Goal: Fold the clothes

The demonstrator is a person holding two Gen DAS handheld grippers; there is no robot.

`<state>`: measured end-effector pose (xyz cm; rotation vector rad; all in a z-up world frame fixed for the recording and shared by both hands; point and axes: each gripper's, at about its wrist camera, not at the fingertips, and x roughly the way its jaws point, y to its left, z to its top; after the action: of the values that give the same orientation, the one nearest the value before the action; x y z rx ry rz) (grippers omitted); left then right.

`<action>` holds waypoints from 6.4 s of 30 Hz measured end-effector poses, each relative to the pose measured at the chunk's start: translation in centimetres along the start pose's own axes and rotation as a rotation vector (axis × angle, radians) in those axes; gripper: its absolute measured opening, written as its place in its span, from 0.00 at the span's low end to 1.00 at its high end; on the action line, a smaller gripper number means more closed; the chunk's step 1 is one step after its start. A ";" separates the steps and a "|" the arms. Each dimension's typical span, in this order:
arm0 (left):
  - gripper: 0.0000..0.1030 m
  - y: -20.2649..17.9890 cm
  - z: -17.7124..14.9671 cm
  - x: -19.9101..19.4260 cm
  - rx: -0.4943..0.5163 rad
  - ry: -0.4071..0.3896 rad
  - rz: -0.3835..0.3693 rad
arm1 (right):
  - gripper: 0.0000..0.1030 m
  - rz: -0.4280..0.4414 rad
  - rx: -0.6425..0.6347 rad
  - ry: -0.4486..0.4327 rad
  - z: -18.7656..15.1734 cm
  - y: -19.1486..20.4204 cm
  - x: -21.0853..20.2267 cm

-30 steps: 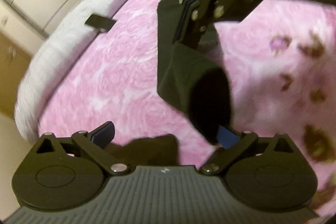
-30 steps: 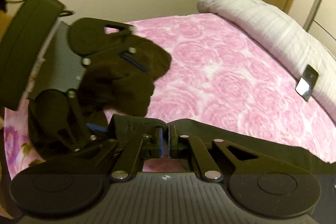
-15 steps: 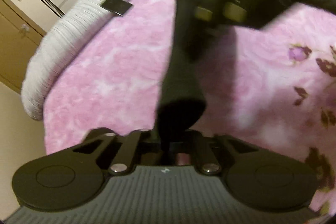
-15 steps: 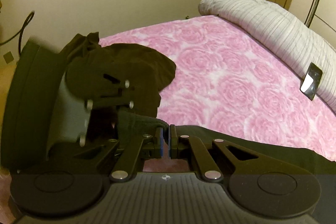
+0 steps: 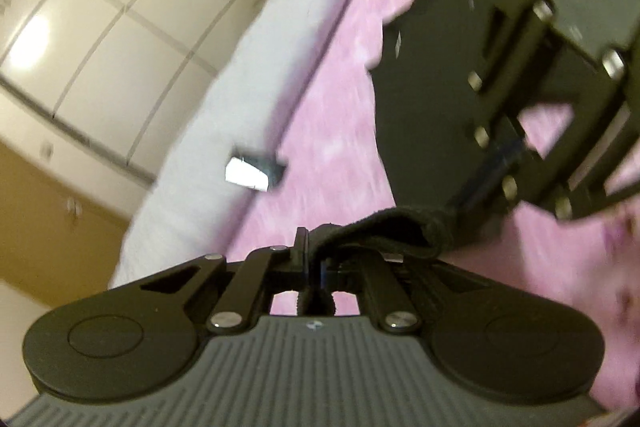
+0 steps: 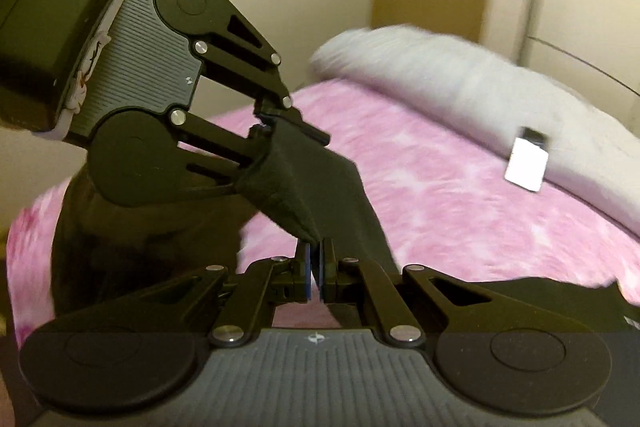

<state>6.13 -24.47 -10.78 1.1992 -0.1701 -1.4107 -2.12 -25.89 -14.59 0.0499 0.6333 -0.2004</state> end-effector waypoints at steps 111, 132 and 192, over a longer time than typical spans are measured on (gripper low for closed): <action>0.78 -12.5 17.8 22.2 -0.604 0.370 -0.239 | 0.51 -0.647 0.717 0.297 -25.2 -48.7 -22.5; 0.87 -22.9 43.9 32.2 -0.559 0.388 -0.281 | 0.56 -0.780 1.437 -0.127 -48.5 -79.1 -33.5; 0.71 -10.2 14.5 31.2 -1.033 0.353 -0.392 | 0.56 -0.396 0.370 0.276 -22.4 -40.5 -11.0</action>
<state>-3.13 -54.41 -28.27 0.5795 0.9777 -1.2913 -31.95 -61.29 -25.54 0.3144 0.8718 -0.7018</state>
